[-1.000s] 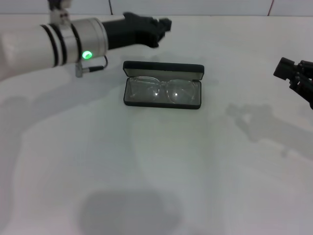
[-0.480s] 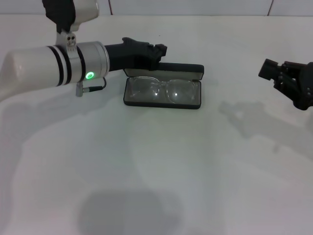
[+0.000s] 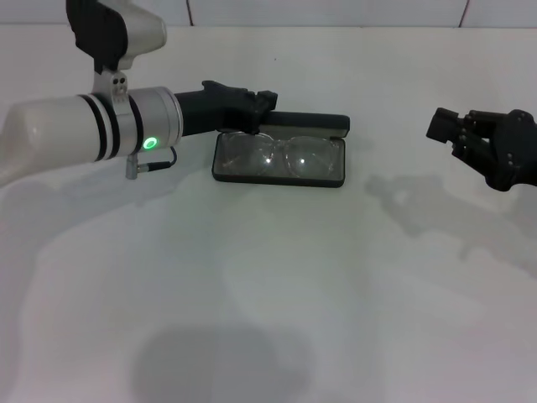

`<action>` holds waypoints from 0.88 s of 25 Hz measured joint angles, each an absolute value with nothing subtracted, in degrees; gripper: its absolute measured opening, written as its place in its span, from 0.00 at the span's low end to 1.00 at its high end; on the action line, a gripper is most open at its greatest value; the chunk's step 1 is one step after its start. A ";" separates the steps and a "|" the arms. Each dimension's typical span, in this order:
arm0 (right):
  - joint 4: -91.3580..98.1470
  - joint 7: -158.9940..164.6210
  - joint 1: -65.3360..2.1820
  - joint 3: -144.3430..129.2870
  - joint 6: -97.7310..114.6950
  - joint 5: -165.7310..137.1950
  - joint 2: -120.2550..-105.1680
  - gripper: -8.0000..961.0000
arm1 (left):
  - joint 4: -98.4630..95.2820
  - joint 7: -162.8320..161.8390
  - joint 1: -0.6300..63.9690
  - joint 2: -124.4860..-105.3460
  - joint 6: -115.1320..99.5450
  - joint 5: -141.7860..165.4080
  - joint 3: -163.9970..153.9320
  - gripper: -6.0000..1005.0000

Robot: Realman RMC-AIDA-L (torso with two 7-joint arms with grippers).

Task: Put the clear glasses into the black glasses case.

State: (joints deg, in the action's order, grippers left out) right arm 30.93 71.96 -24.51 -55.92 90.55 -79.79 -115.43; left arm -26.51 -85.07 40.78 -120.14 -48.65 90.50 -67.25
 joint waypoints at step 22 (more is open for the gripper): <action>28.44 71.86 -27.29 -57.23 88.26 -79.90 -115.40 0.11 | -37.14 -83.91 31.13 -120.06 -56.50 81.70 -77.12 0.15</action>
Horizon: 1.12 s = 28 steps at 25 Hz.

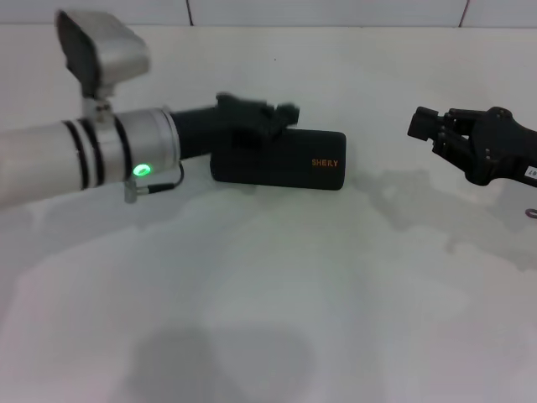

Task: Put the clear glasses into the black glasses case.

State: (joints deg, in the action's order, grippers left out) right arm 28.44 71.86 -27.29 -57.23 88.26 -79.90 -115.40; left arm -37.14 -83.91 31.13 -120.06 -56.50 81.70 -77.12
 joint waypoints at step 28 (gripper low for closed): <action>37.81 68.88 -29.78 -65.16 92.68 -88.89 -115.43 0.74 | -47.29 -68.86 13.89 -117.35 -93.83 80.03 -65.39 0.81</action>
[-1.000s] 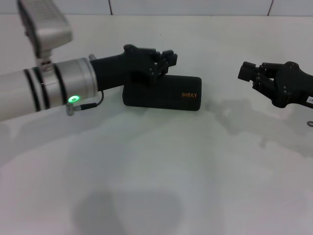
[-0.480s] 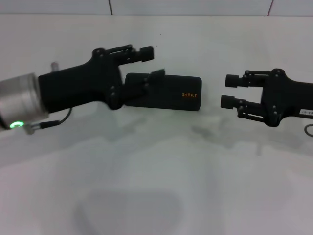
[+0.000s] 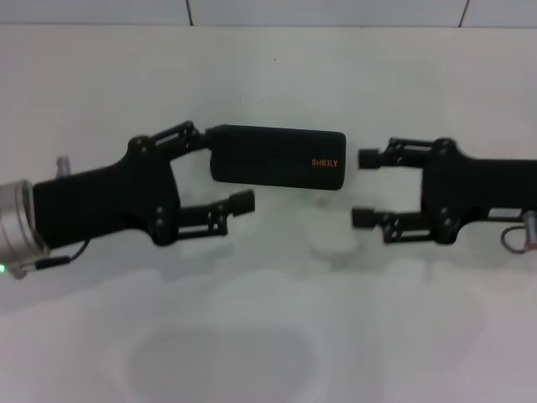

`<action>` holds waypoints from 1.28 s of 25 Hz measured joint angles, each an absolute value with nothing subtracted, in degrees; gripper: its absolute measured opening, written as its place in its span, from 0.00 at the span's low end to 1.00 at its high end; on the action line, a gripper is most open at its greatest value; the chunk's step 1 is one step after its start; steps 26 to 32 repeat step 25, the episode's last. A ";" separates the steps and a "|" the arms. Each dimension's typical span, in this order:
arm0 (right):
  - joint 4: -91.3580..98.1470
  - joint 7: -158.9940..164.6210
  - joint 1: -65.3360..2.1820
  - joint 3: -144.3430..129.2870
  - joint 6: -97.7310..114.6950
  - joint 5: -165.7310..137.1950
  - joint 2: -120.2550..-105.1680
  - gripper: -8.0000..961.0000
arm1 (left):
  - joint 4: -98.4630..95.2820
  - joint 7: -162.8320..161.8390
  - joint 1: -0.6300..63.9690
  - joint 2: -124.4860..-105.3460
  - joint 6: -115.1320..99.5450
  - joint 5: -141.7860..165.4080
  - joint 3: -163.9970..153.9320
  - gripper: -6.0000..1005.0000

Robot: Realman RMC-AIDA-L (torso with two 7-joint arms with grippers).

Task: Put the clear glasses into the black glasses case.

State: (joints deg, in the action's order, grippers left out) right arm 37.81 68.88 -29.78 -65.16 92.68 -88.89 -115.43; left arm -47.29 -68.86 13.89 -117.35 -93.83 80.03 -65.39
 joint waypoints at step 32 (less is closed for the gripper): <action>37.28 68.83 -30.56 -70.58 91.83 -89.09 -115.93 0.79 | -47.70 -67.34 9.85 -117.57 -95.36 84.17 -65.29 0.89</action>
